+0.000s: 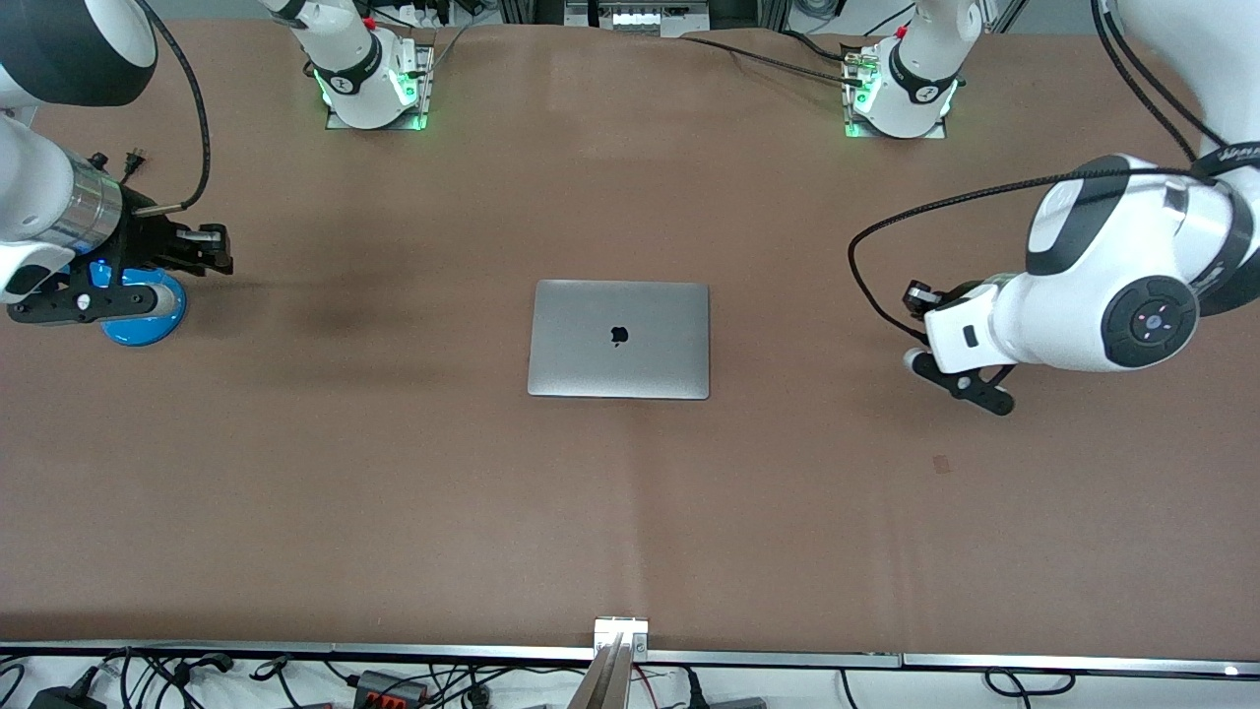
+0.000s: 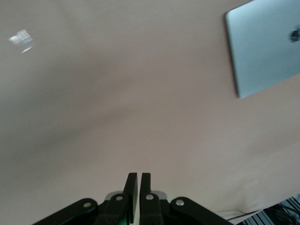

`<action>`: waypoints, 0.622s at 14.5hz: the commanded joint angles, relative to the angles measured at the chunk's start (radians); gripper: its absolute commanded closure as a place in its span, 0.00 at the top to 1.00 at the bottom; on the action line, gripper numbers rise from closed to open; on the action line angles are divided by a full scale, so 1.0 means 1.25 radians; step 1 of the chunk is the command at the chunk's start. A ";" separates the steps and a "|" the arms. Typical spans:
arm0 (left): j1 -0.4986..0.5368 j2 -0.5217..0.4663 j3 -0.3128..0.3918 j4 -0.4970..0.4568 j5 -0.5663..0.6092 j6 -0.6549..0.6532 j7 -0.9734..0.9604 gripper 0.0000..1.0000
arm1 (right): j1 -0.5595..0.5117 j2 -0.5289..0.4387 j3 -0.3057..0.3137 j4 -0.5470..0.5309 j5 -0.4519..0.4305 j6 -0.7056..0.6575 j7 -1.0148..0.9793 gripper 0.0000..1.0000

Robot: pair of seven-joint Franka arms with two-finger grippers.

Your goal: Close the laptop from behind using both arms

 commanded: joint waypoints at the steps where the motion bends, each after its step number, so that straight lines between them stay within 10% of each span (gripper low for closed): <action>1: -0.010 -0.064 -0.003 0.024 0.054 -0.075 -0.063 0.26 | -0.019 0.020 0.005 0.021 -0.014 -0.012 -0.019 1.00; 5: -0.002 -0.143 -0.001 0.027 0.051 -0.114 -0.064 1.00 | -0.028 0.053 0.014 0.073 -0.014 0.027 -0.008 1.00; 9: -0.006 -0.200 0.052 0.044 0.035 -0.128 -0.041 1.00 | -0.040 -0.017 0.035 0.032 -0.002 0.046 -0.005 1.00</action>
